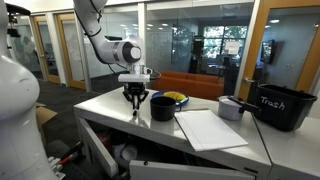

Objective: Remove the black marker from the black cup

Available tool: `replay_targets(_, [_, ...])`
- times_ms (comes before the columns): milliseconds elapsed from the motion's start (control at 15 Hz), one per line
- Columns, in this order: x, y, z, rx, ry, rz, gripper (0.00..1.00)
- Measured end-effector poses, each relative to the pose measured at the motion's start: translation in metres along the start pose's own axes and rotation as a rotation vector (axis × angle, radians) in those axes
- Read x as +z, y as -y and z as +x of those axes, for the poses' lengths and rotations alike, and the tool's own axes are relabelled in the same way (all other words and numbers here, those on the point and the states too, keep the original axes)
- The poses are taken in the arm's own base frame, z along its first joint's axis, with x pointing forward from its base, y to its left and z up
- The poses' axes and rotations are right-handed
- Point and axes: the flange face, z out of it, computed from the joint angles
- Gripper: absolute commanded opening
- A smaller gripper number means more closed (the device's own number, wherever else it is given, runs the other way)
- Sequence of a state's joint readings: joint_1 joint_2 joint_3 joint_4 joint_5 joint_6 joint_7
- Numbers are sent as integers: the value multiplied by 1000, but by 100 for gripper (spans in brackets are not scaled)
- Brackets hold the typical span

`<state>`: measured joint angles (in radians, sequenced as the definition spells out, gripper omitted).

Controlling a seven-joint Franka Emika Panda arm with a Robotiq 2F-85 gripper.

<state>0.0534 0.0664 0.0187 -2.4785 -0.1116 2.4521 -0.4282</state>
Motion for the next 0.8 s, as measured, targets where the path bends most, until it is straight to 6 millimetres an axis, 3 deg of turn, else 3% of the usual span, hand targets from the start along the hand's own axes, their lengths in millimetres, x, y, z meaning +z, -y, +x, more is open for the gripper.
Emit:
replay_targets(467, [0,-2,-1,-7,2,-10,99])
replay_targets(800, [-5,-4,1,-7,-8,-17,100])
